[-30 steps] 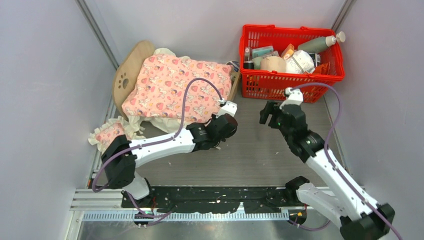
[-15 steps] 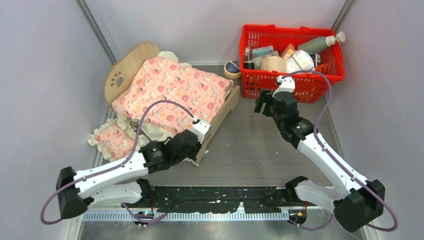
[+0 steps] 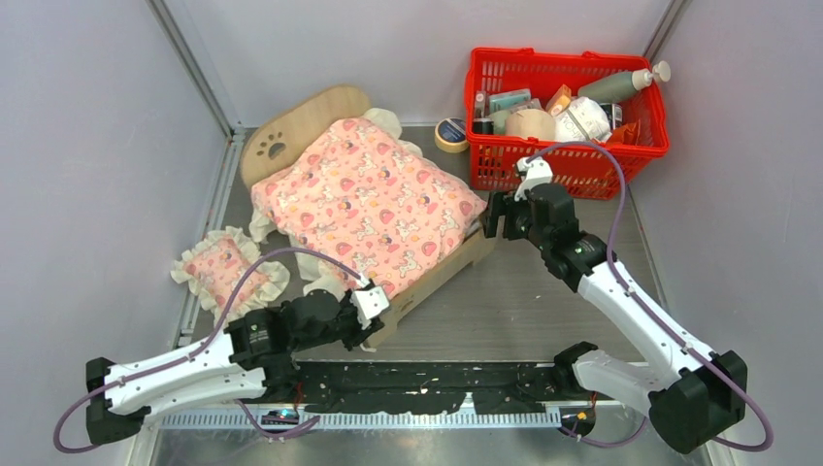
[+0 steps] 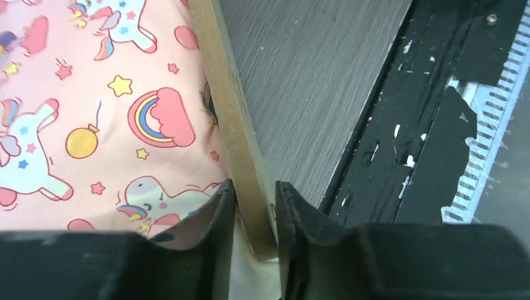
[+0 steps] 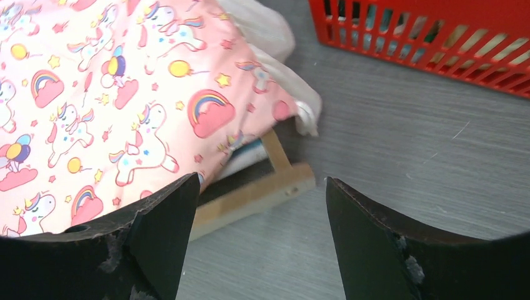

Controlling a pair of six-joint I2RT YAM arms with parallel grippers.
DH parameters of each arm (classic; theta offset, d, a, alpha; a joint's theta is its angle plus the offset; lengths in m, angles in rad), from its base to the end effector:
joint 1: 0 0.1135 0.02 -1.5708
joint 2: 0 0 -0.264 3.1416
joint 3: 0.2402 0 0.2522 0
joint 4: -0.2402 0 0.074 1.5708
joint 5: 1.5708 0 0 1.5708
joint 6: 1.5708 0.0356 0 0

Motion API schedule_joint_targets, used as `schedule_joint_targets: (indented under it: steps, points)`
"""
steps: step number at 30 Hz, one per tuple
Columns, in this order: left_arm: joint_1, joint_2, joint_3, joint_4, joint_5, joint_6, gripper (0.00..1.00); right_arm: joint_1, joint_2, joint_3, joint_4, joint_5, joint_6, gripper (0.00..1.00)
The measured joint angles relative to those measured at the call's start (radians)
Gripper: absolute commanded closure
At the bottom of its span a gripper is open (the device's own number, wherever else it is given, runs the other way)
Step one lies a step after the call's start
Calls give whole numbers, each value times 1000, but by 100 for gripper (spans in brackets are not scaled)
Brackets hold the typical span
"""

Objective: Set up the pet bed
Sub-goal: Adjust the bed frame at the center of the board.

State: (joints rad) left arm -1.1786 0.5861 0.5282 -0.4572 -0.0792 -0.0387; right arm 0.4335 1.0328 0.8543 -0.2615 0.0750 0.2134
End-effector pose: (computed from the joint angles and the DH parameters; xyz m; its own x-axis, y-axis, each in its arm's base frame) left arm 0.0574 -0.1314 0.2513 -0.2228 0.4377 -0.8711 0.8869 0.4619 0.0053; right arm 0.2148 0.0965 0.3091 -0.4535 0.0228 -0.8910 -0.2674 0.9501 0.1604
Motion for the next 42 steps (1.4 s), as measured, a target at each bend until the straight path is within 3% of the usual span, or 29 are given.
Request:
schedule_joint_targets:
  steps: [3, 6, 12, 15, 18, 22, 25, 29, 36, 42]
  points:
    - [-12, -7, 26, -23, -32, 59, 44, 0, 6, -11, -15, -23, -4, 19]
    - [19, 23, 141, -69, -117, 90, 41, 0, 25, -12, -19, -37, -13, 19]
    - [183, 109, 382, -116, -230, 115, 37, 0, 116, -10, -45, -41, -32, 20]
    - [332, 164, 482, -159, -268, 111, 42, -2, 127, -9, -66, -34, -47, 21]
    - [550, 249, 571, -181, -280, 89, 50, -4, 113, -7, -93, -28, -49, 23]
    - [809, 416, 669, -177, -283, 56, 58, -4, 60, 6, -158, -36, -45, 22]
    - [939, 557, 701, -153, -260, 33, 61, -4, -19, 3, -196, -40, -39, 21]
    - [1042, 722, 741, -111, -212, 16, 67, -3, -99, 2, -212, 13, -35, 23]
    - [1133, 1073, 1043, -85, -181, -6, 79, -3, -112, -14, -227, 253, -36, 29]
    - [1197, 1253, 1188, -85, -155, -14, 82, -4, -2, -39, -145, 293, -81, 37]
